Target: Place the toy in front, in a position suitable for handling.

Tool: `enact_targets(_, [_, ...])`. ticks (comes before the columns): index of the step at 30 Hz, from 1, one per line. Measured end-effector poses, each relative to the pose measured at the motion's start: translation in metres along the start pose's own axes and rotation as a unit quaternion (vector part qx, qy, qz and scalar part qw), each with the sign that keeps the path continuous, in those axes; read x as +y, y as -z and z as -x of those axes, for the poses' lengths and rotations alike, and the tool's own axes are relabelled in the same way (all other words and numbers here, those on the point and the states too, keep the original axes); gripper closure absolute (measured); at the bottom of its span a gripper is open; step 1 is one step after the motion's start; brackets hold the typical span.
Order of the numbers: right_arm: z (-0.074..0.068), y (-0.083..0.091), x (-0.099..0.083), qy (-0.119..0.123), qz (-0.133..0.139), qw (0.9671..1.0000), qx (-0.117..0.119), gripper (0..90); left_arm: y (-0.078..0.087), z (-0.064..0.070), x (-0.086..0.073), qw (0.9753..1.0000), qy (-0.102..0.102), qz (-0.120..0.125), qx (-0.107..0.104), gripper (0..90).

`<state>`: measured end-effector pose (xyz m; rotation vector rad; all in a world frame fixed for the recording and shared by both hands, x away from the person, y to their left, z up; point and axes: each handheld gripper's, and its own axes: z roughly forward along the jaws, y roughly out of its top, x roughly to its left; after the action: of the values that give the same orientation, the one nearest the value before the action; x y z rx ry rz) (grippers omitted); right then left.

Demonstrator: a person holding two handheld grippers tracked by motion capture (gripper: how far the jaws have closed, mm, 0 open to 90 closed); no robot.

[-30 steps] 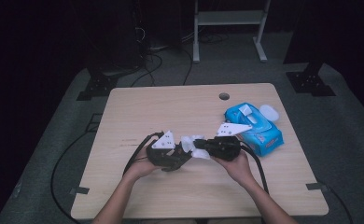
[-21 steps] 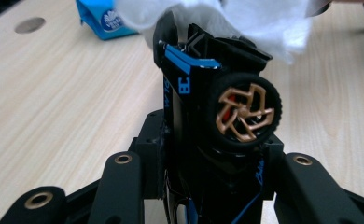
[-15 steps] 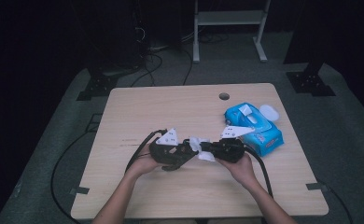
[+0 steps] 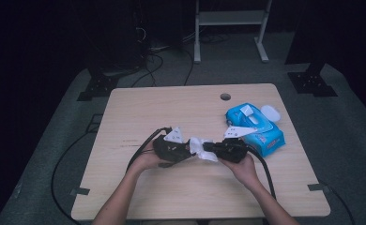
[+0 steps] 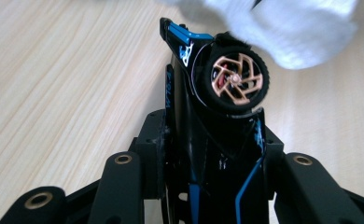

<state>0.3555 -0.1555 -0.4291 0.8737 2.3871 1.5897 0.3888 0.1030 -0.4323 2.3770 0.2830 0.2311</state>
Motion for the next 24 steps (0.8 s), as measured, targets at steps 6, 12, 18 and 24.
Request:
enact_targets(6, [0.002, -0.003, -0.003, -0.004, -0.005, 1.0000, -0.001, 86.9, -0.009, -0.005, 0.000, 0.9992, -0.001, -0.040, -0.003, 57.2])
enact_targets(12, [0.003, -0.004, -0.004, -0.003, -0.002, 1.0000, 0.001, 86.9, -0.014, -0.011, -0.003, 0.9980, 0.017, -0.059, -0.016, 56.9])
enact_targets(18, [0.004, -0.002, -0.005, -0.007, -0.005, 1.0000, -0.001, 86.9, -0.011, -0.013, -0.006, 0.9982, 0.022, -0.054, -0.017, 49.2])
enact_targets(24, [0.004, -0.003, -0.005, -0.009, -0.006, 0.9999, 0.000, 86.9, 0.006, -0.012, -0.013, 0.9983, 0.051, -0.002, -0.029, 43.4])
